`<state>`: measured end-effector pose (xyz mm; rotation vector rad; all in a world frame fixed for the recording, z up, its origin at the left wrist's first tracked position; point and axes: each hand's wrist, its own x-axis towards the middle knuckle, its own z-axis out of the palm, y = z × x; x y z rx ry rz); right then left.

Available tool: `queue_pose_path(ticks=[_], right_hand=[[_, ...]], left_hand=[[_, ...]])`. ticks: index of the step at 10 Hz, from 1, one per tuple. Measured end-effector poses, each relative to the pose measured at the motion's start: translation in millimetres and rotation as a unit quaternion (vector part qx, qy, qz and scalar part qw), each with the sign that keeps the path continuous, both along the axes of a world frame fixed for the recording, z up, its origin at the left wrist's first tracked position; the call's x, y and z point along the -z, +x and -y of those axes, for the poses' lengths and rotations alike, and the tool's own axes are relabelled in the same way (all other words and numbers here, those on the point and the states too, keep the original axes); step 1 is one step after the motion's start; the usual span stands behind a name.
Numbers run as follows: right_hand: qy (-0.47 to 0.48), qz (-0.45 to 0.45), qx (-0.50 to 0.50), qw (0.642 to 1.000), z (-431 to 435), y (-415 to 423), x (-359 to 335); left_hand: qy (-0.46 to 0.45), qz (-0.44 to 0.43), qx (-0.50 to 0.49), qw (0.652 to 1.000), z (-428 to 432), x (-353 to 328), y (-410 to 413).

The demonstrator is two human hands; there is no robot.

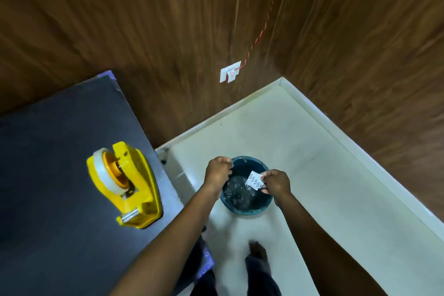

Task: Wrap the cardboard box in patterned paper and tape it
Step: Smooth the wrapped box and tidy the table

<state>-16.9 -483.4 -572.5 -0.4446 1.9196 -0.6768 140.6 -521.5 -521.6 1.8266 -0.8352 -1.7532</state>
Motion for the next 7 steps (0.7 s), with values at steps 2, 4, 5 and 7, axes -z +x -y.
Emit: queue_pose_path(ticks=[2,4,5,7], right_hand=[[0.036,-0.038,-0.041,0.998,30,-23,115],[0.084,-0.017,-0.088,0.992,51,-34,210],[0.123,-0.05,-0.154,0.979,51,-40,263],[0.118,0.028,-0.097,0.988,57,-32,237]], left_hand=[[0.045,-0.012,-0.105,0.993,25,77,-30],[0.067,0.001,-0.138,0.988,42,141,-41],[0.07,0.007,-0.145,0.987,43,163,-43],[0.072,0.001,-0.173,0.982,35,149,-43]])
